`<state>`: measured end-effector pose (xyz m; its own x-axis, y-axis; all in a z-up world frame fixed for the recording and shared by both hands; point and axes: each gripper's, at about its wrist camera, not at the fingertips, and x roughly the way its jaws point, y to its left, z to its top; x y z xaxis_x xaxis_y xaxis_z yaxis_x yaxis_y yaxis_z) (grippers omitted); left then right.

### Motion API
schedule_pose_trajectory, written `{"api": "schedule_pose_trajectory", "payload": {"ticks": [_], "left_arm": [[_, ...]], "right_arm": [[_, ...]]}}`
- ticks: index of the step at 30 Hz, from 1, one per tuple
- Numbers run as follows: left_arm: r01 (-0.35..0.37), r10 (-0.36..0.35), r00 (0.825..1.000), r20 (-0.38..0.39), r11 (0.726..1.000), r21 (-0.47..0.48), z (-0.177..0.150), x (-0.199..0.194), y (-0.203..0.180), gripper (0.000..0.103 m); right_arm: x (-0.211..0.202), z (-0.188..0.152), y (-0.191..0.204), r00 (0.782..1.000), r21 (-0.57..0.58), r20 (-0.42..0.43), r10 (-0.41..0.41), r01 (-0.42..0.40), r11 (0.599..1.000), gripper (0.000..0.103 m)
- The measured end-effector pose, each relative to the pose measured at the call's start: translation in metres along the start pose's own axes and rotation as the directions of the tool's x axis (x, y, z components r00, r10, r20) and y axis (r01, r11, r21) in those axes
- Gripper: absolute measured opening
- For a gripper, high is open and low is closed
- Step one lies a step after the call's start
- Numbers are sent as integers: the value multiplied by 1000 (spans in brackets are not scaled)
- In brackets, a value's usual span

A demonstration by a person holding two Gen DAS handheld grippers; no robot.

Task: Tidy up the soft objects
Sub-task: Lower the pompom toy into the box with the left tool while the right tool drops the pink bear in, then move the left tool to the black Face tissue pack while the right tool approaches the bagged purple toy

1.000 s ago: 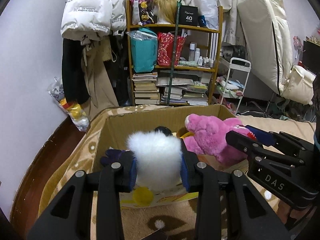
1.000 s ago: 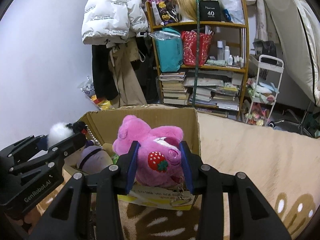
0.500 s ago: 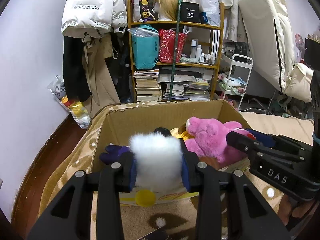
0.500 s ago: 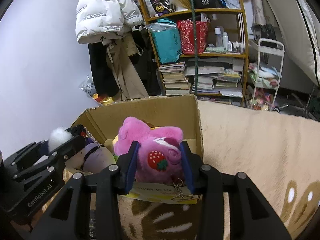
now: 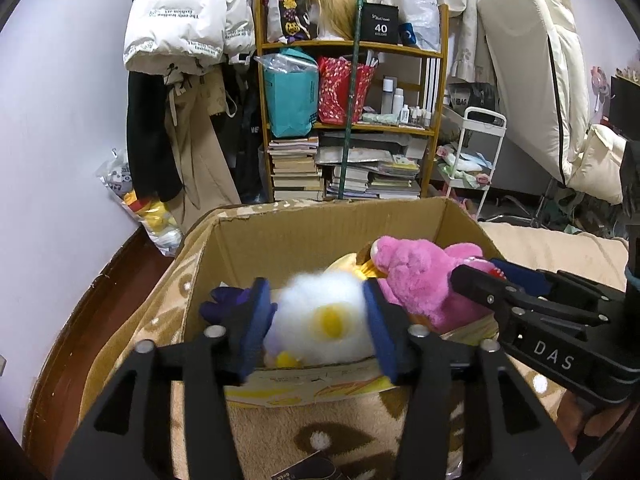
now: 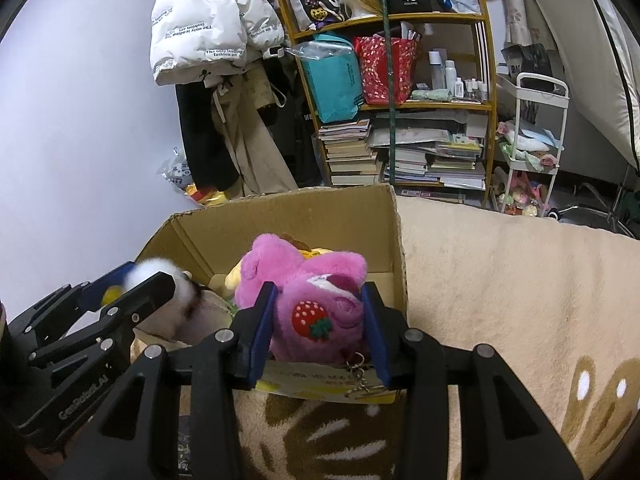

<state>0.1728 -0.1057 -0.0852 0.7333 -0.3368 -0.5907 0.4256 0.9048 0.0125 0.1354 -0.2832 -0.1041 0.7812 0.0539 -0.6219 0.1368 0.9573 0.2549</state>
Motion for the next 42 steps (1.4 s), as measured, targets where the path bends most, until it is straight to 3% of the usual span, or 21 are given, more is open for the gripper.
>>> {"api": "schedule_pose_trajectory", "payload": {"ticks": [14, 20, 22, 26, 29, 34, 42], "left_arm": [[-49, 49, 999, 20, 998, -27, 2, -33, 8, 68], [-59, 60, 998, 29, 997, -44, -1, -56, 16, 82], [-56, 58, 998, 31, 997, -59, -1, -66, 17, 84], [-92, 95, 994, 53, 994, -64, -4, -87, 21, 96], [-121, 123, 991, 60, 992, -32, -6, -101, 18, 100], [-130, 130, 991, 28, 991, -20, -12, -114, 17, 100], [-153, 147, 984, -98, 987, -54, -22, -120, 30, 100]], "right_arm": [[-21, -1, 4, 1000, 24, 25, 14, -14, 1000, 61], [-46, -3, 5, 998, 25, 66, -6, 5, 1000, 75], [-56, -3, 8, 997, 9, 79, -17, 16, 1000, 85], [-74, -4, 9, 996, 17, 94, -5, 4, 1000, 92], [-85, -6, 13, 996, 5, 90, -6, 5, 1000, 99], [-101, -10, 22, 995, -45, 94, -30, 34, 998, 103], [-114, -23, 26, 996, -53, 71, -57, 60, 997, 103]]}}
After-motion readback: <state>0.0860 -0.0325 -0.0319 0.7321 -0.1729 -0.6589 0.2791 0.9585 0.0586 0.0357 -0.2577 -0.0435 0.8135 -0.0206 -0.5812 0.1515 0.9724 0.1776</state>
